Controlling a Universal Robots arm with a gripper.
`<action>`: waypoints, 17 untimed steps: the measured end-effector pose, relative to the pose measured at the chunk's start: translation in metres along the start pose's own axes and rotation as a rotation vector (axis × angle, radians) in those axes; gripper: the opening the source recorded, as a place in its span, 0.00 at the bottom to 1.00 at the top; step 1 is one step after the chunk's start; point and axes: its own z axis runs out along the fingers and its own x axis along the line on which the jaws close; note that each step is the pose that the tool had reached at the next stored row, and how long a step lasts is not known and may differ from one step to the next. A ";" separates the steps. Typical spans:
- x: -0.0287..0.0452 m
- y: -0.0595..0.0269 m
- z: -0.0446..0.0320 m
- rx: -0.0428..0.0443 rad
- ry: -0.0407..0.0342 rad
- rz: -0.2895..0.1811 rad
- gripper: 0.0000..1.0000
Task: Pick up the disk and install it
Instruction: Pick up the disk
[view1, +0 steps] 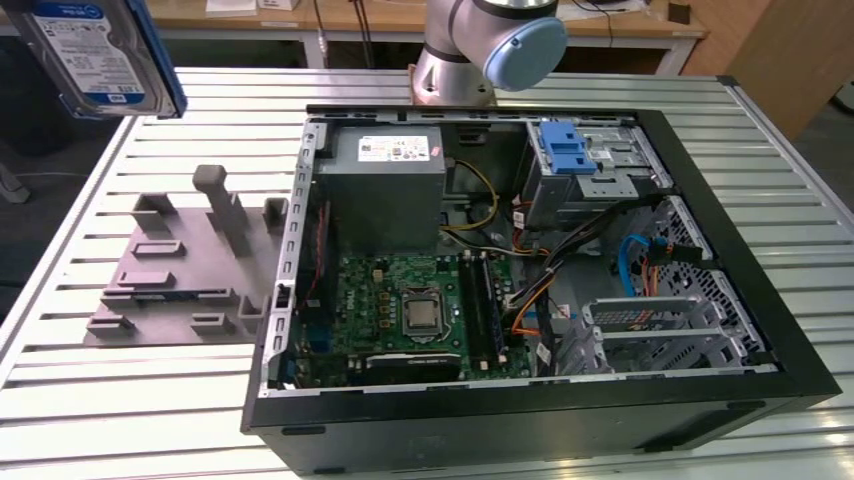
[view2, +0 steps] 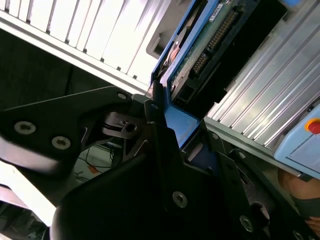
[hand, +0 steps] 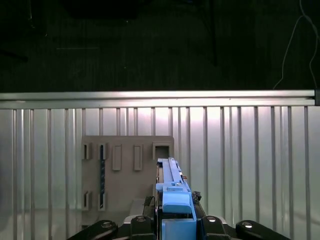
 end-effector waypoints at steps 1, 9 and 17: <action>-0.0001 0.0000 -0.0015 -0.0001 -0.0003 0.000 0.36; -0.0003 -0.0044 -0.0069 -0.0002 -0.0031 0.000 0.36; -0.0004 -0.0168 -0.0075 -0.0001 -0.0039 0.000 0.36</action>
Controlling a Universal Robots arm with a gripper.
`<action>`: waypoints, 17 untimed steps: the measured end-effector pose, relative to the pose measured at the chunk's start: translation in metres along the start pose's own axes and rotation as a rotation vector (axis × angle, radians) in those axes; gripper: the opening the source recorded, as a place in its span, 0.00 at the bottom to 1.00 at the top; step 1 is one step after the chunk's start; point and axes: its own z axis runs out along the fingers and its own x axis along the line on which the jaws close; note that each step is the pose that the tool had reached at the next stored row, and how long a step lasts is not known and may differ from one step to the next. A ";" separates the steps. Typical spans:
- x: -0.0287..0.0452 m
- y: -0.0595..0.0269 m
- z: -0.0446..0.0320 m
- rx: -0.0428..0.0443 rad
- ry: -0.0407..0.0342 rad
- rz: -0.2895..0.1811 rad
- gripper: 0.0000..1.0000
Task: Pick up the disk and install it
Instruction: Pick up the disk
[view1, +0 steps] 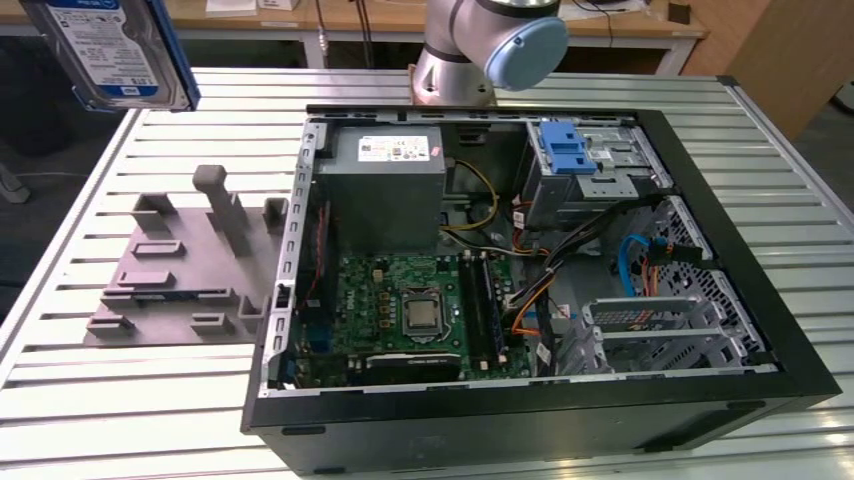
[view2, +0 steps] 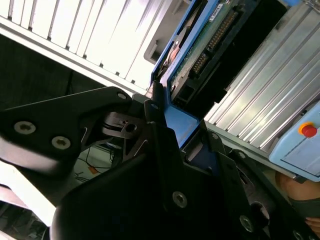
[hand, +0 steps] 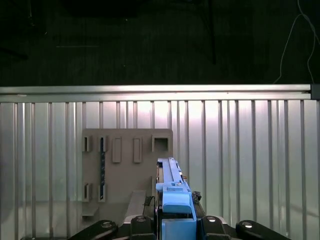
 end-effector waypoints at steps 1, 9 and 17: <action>0.0000 -0.0018 0.0000 0.0000 -0.0001 0.000 0.36; 0.0006 -0.0153 -0.0002 -0.0001 -0.0005 0.000 0.36; 0.0013 -0.0274 -0.0002 0.0000 -0.0008 0.000 0.36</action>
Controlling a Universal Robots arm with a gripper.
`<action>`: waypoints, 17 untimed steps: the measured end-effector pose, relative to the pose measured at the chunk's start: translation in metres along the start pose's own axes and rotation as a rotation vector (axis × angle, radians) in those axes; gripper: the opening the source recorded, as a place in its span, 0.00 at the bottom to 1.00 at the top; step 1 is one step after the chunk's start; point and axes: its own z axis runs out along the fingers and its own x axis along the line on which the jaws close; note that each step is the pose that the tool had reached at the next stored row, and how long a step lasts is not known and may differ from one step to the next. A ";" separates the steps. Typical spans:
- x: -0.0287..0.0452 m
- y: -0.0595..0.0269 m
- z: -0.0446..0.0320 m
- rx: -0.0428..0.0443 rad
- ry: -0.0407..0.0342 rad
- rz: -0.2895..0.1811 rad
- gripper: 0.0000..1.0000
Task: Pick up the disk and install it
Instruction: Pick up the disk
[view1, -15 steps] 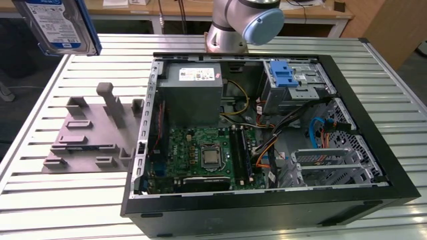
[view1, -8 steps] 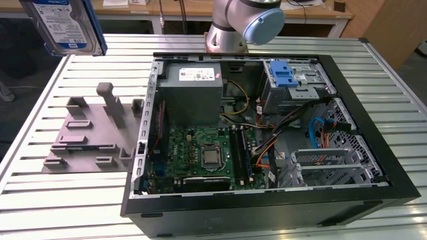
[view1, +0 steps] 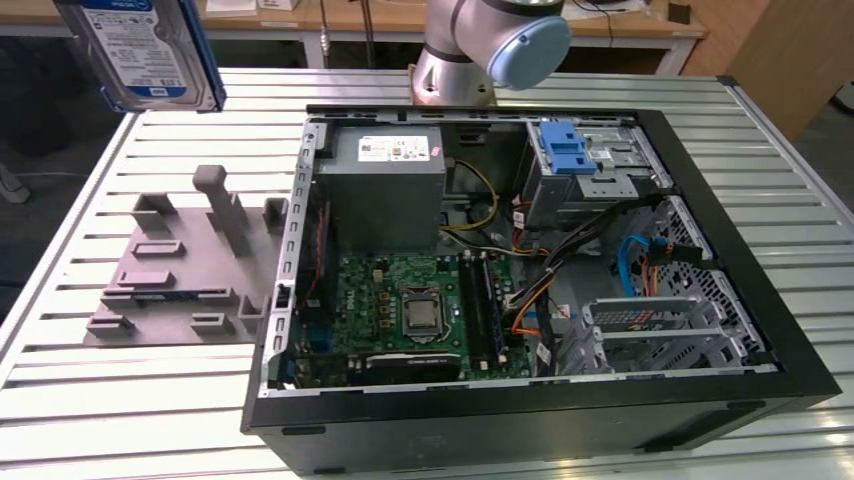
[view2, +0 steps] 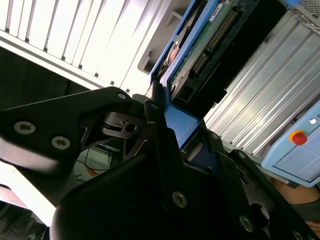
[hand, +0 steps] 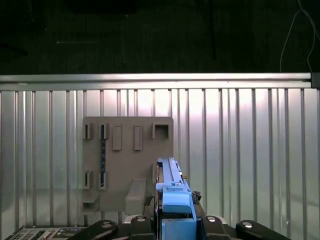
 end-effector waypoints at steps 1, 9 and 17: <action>0.0001 -0.0015 0.0000 0.0000 0.0000 0.000 0.36; 0.0013 -0.0128 -0.0001 -0.0001 -0.0008 0.000 0.36; 0.0077 -0.0257 -0.0003 0.0000 -0.0024 0.000 0.36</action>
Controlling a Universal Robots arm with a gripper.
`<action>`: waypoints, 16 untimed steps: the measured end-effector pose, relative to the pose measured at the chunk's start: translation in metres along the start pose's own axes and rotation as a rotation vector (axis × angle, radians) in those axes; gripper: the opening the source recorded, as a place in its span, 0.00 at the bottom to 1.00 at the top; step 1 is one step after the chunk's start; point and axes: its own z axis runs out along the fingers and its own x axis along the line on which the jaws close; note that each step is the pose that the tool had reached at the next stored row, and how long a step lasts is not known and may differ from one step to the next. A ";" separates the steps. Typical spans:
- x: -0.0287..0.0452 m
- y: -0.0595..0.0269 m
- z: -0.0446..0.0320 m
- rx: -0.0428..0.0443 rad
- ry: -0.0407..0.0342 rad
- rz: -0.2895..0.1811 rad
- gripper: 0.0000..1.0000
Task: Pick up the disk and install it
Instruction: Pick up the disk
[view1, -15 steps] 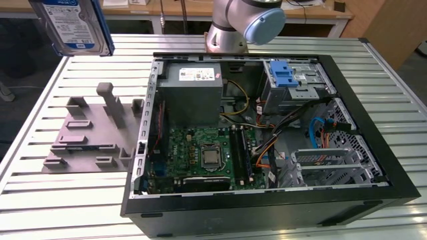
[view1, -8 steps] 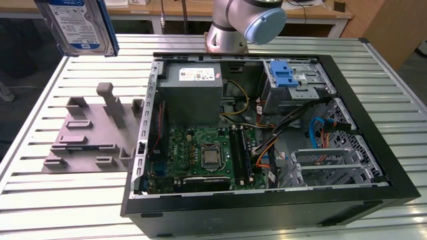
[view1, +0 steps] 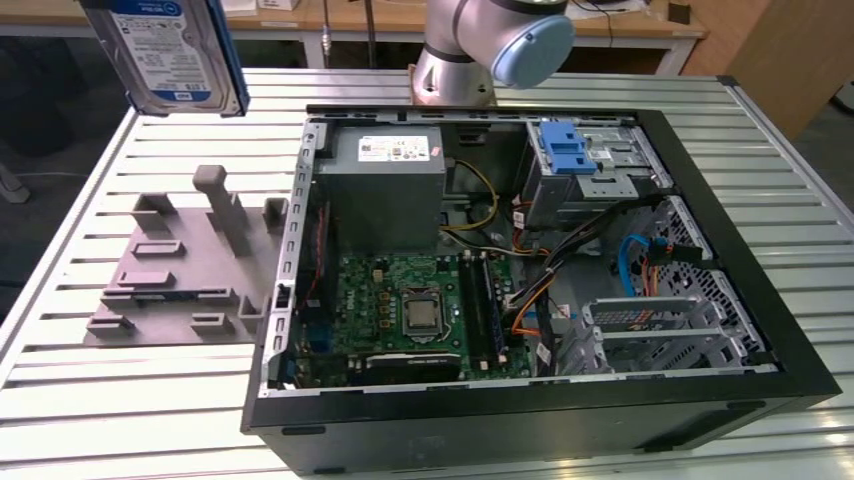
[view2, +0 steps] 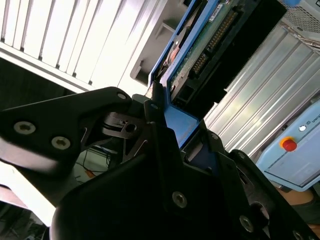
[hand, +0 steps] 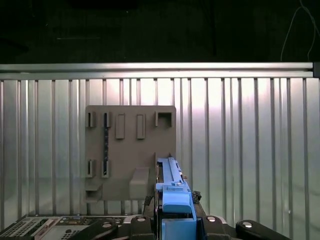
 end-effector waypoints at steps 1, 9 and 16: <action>0.0012 -0.0013 -0.0001 -0.0001 0.0000 0.000 0.36; 0.0122 -0.0090 -0.0004 -0.0001 0.0000 0.000 0.36; 0.0201 -0.0159 -0.0006 0.0000 0.0000 0.000 0.36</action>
